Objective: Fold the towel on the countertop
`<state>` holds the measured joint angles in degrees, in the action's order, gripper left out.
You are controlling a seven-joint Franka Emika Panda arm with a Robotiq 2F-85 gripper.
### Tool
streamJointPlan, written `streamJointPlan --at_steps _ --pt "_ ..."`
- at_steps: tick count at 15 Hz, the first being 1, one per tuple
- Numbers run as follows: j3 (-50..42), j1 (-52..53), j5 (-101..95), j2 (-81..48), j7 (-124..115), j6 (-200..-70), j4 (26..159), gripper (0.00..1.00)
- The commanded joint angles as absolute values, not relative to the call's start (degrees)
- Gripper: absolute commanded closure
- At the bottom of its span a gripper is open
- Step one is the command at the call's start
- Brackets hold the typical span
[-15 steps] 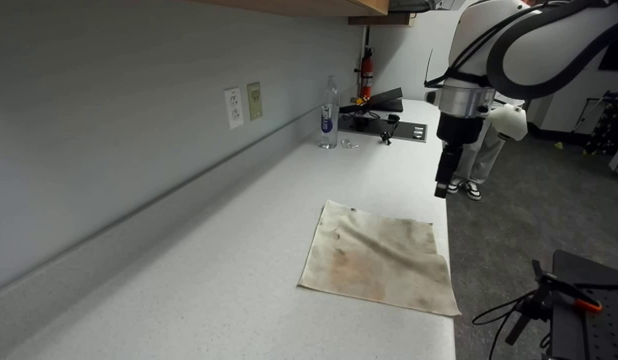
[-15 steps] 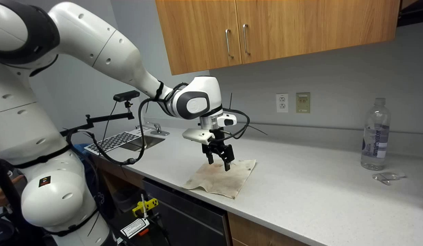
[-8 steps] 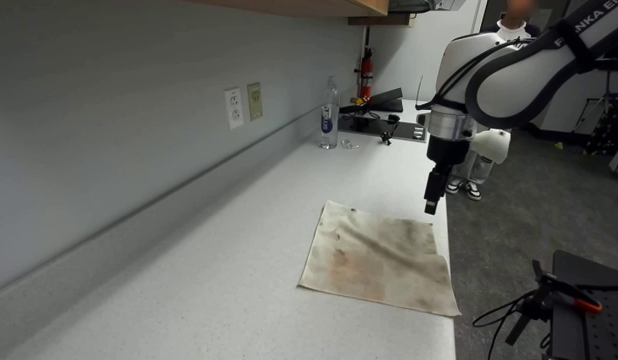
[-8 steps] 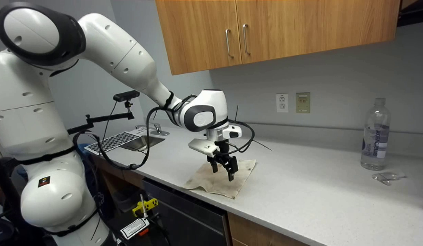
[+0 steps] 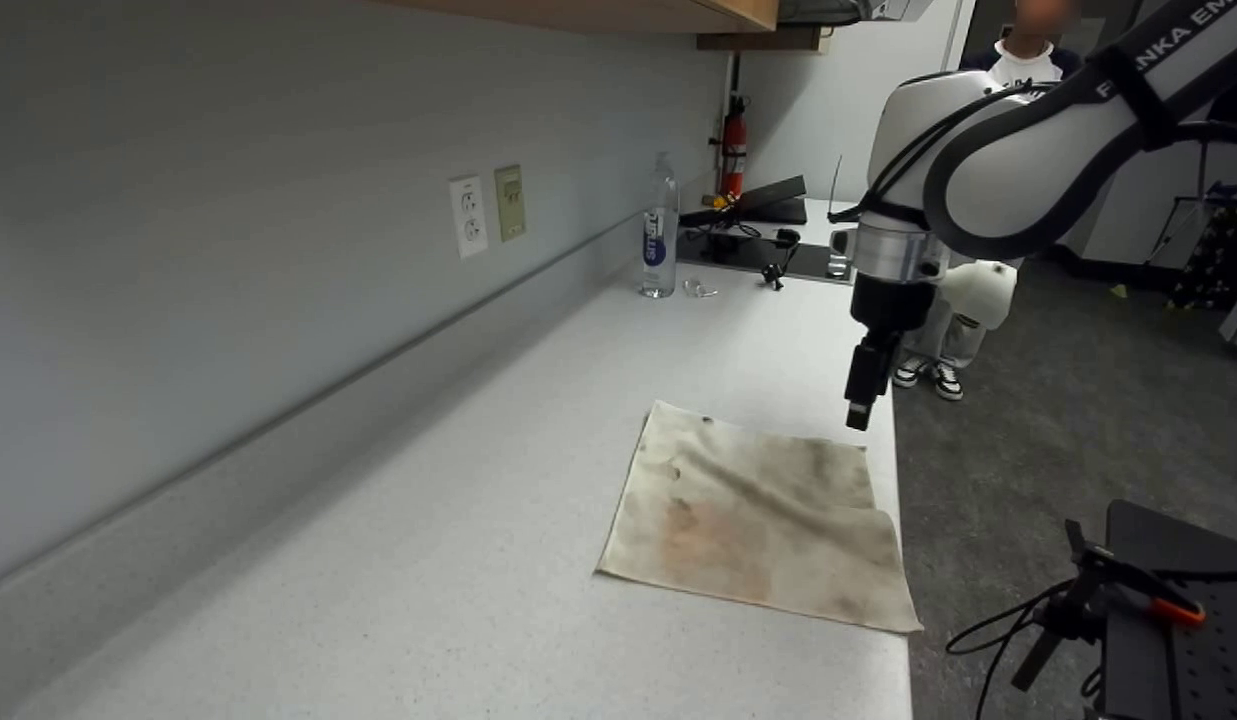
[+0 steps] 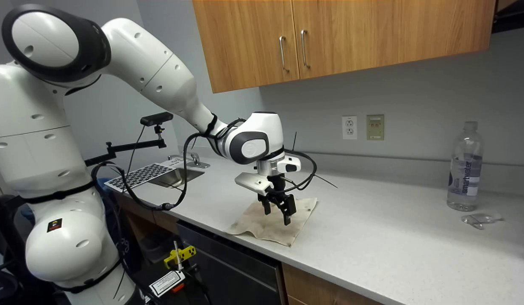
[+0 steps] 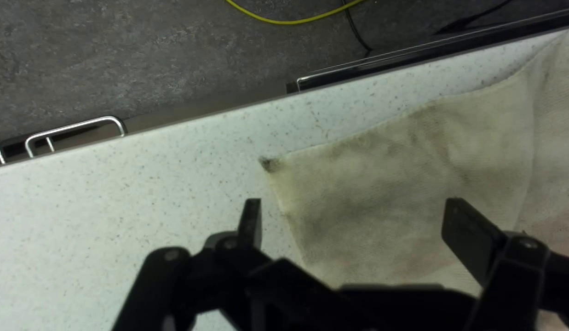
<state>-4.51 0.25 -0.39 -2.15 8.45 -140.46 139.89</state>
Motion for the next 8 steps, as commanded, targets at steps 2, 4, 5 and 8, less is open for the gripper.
streamJointPlan --at_steps 2,4,5,8 --pt "-3.2 -0.5 0.5 -4.1 8.2 -141.6 139.3 0.0" --pt "-3.1 -0.6 0.7 -6.2 7.7 -142.2 139.0 0.0" --pt "-3.1 -0.6 0.0 -7.3 6.6 -143.2 139.0 0.0" --pt "-3.5 -0.8 0.0 -10.6 3.1 -147.9 138.7 0.0"
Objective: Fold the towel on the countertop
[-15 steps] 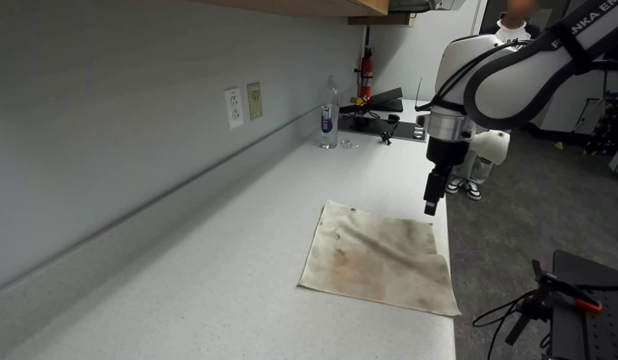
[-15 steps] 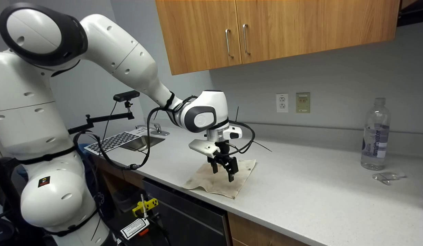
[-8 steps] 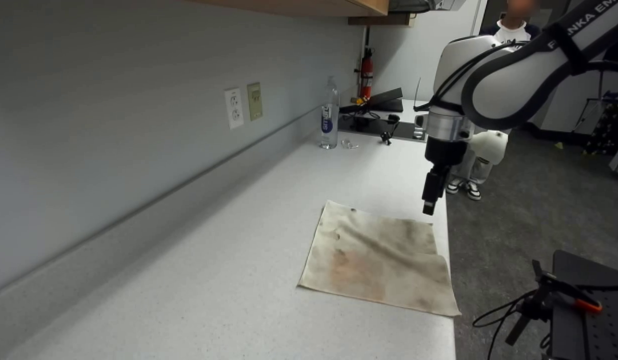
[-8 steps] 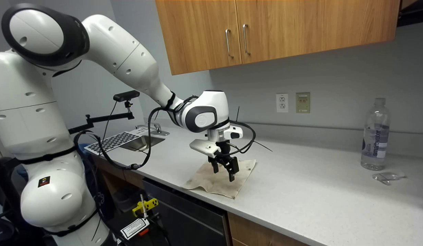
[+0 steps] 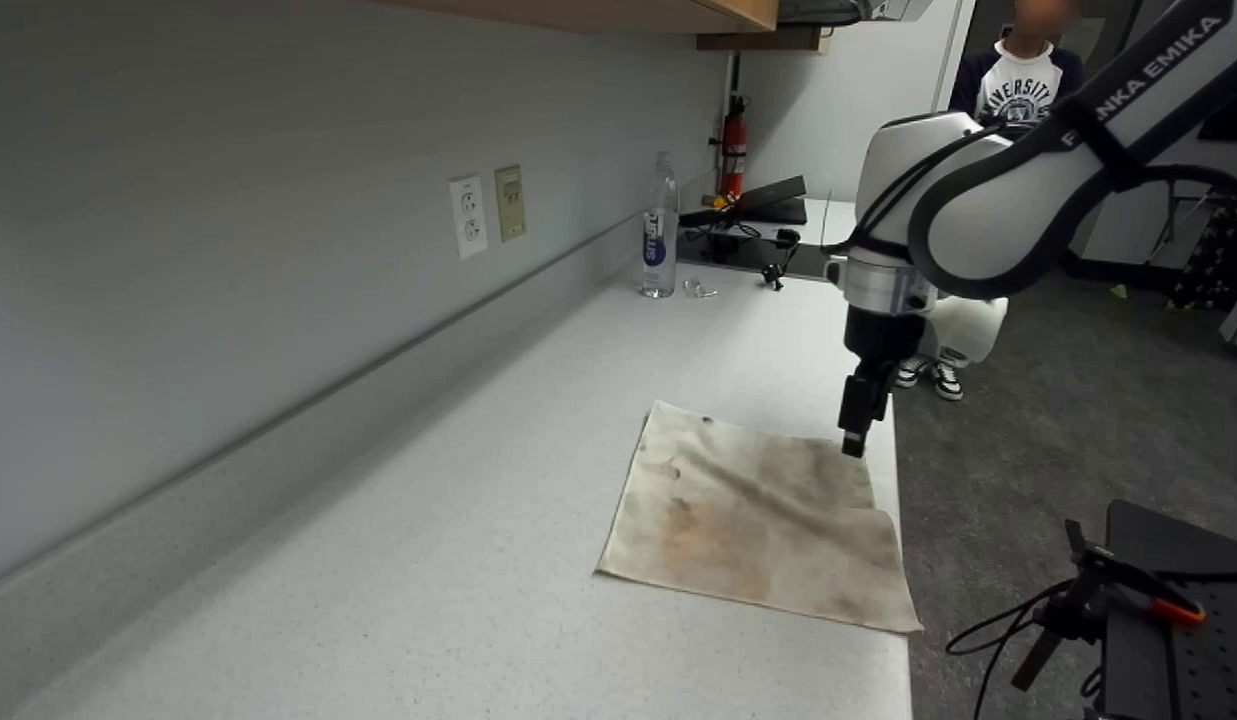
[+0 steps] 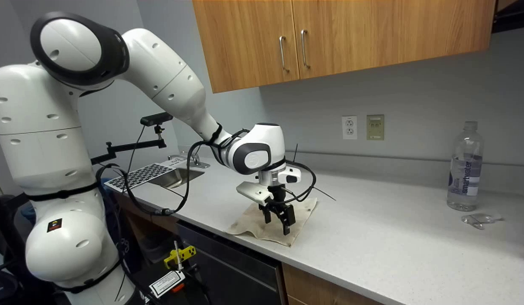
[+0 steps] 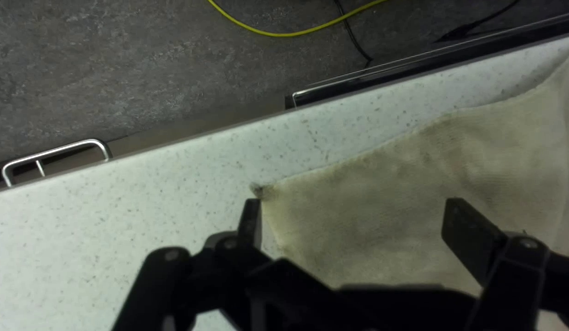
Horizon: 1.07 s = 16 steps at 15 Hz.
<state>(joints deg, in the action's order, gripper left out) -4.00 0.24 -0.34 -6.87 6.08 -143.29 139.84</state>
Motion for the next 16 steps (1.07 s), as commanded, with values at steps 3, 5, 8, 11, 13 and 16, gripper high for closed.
streamJointPlan --at_steps 3,5,8,11,13,16 --pt "-3.4 -1.7 3.5 -13.2 0.2 -152.6 138.1 0.0" --pt "-3.9 -1.7 3.4 -14.1 -2.1 -154.2 138.0 0.0" --pt "-5.0 -1.2 1.8 -14.4 -6.2 -154.4 138.4 0.0" --pt "-5.5 -0.6 1.3 -14.6 -9.3 -153.6 138.6 0.0" --pt "-5.6 -0.4 1.2 -14.8 -11.1 -153.3 138.8 0.0" --pt "-5.6 0.0 1.2 -15.1 -13.7 -152.6 139.0 0.0"
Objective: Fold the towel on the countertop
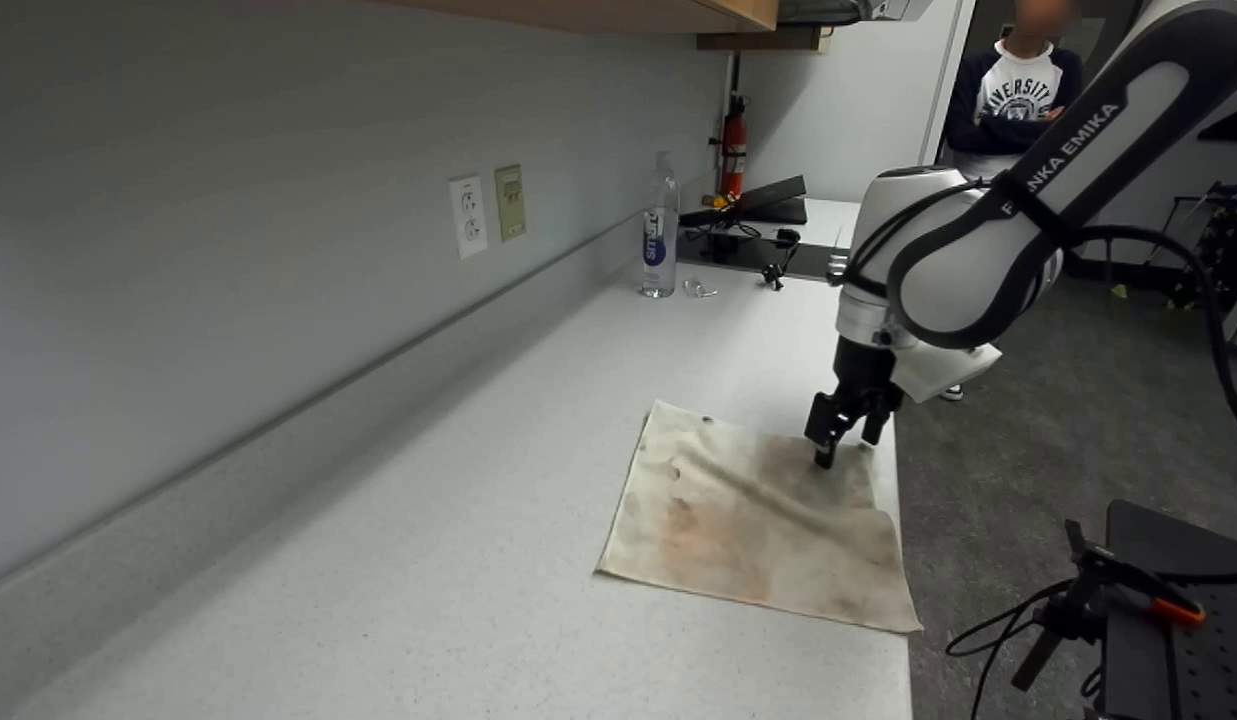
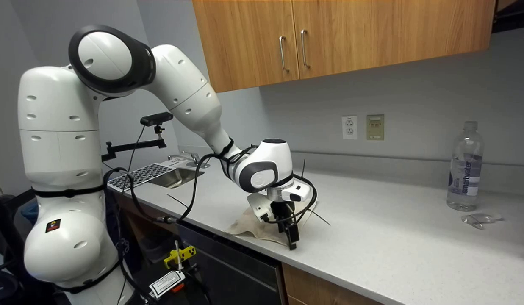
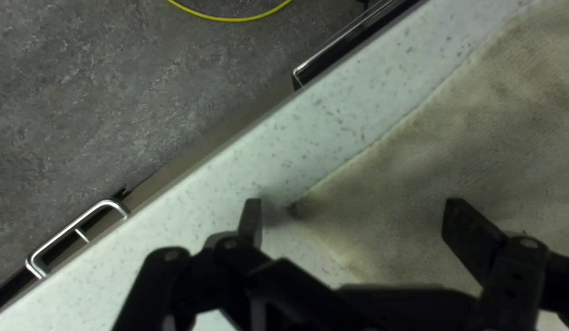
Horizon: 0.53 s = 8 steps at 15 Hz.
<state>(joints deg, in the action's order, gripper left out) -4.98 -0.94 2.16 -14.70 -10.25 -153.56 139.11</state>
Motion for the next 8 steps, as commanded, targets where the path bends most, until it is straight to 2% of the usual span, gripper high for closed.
streamJointPlan --at_steps 1,3,5,6,8 --pt "-5.6 0.1 1.2 -15.3 -14.4 -152.2 139.1 0.0" --pt "-5.7 0.4 1.1 -15.6 -16.0 -151.5 139.2 0.01" --pt "-5.8 0.6 0.8 -15.6 -17.2 -151.7 139.4 0.08" --pt "-5.6 0.5 1.2 -15.8 -17.4 -151.5 139.2 0.29" --pt "-5.6 0.6 1.0 -15.9 -18.2 -151.6 139.1 0.33"
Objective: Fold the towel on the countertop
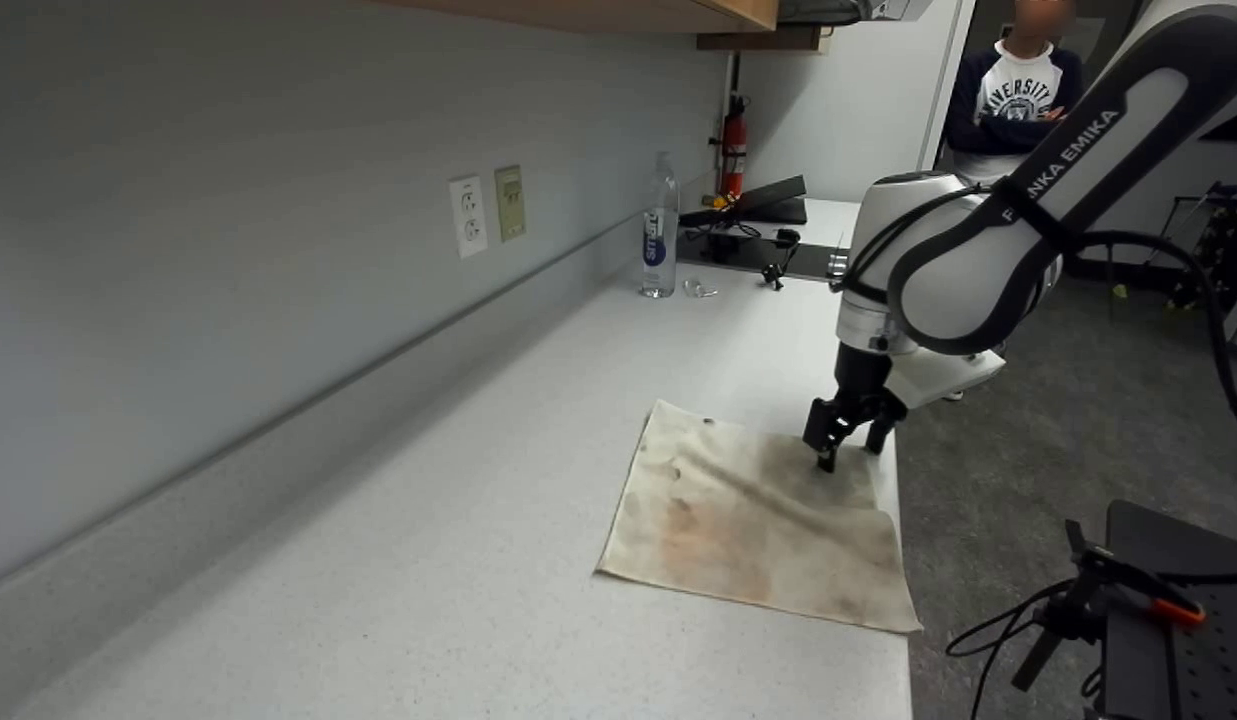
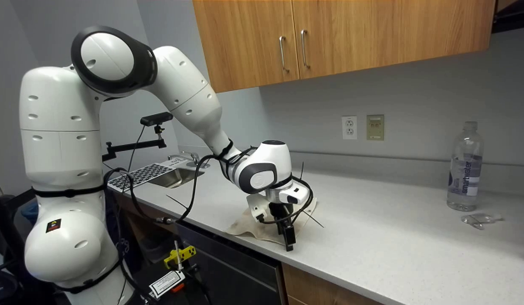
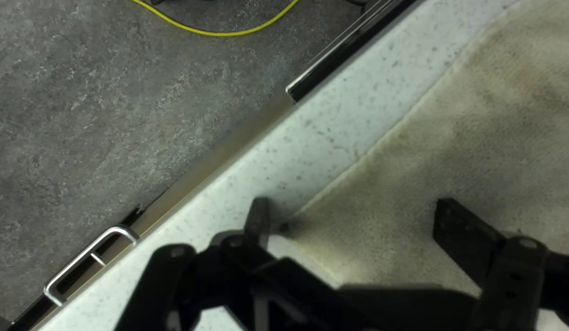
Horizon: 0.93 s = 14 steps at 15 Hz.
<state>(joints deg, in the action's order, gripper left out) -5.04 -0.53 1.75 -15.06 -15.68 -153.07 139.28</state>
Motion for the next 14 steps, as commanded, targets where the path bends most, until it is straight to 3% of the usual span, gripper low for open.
streamJointPlan --at_steps 1,9,14 --pt "-5.9 0.8 0.6 -15.8 -18.8 -151.6 139.1 0.39" --pt "-11.0 6.2 -13.0 -15.4 -32.2 -152.9 139.3 0.99" --pt "-14.4 12.0 -28.6 -12.5 -46.2 -149.5 139.2 1.0"
